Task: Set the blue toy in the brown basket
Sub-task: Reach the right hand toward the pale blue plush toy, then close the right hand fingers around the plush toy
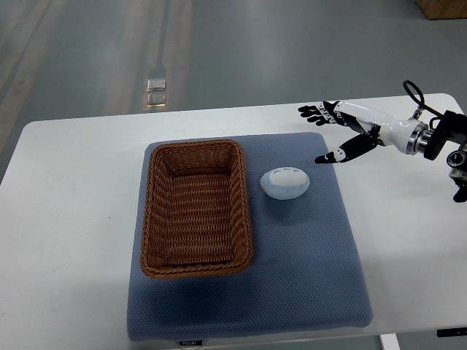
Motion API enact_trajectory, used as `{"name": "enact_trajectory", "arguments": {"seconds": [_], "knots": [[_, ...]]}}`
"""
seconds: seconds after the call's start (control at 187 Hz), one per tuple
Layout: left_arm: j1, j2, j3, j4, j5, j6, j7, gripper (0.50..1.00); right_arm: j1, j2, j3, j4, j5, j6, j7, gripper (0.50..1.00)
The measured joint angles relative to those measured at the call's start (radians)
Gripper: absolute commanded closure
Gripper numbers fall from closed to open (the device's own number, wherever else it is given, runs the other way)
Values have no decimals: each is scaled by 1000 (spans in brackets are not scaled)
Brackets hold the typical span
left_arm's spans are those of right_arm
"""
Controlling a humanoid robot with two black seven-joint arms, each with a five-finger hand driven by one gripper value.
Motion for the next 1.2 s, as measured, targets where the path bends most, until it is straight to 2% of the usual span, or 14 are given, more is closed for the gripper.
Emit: {"name": "enact_trajectory", "arguments": {"seconds": [0.284,0.552,0.771,0.895,0.938,1.2], "knots": [[2,0,0,1,1,0,0,500,18,25,-89,4,-92,-17,4,591],[6,0,0,2,1,0,0,500,37,110,-171,-40,-122,-122,-6,593],[7,0,-1,3,1,0,0,500,39,169,-228,-80,-129,-164,-7,599],[8,0,-1,3,1,0,0,500,39,193,-249,-101,-132,-190,-7,640],[8,0,-1,3,2,0,0,500,39,197,-255,-106,-132,-197,-7,670],[9,0,-1,3,2,0,0,500,38,223,-280,-141,-141,-225,-9,740]]}}
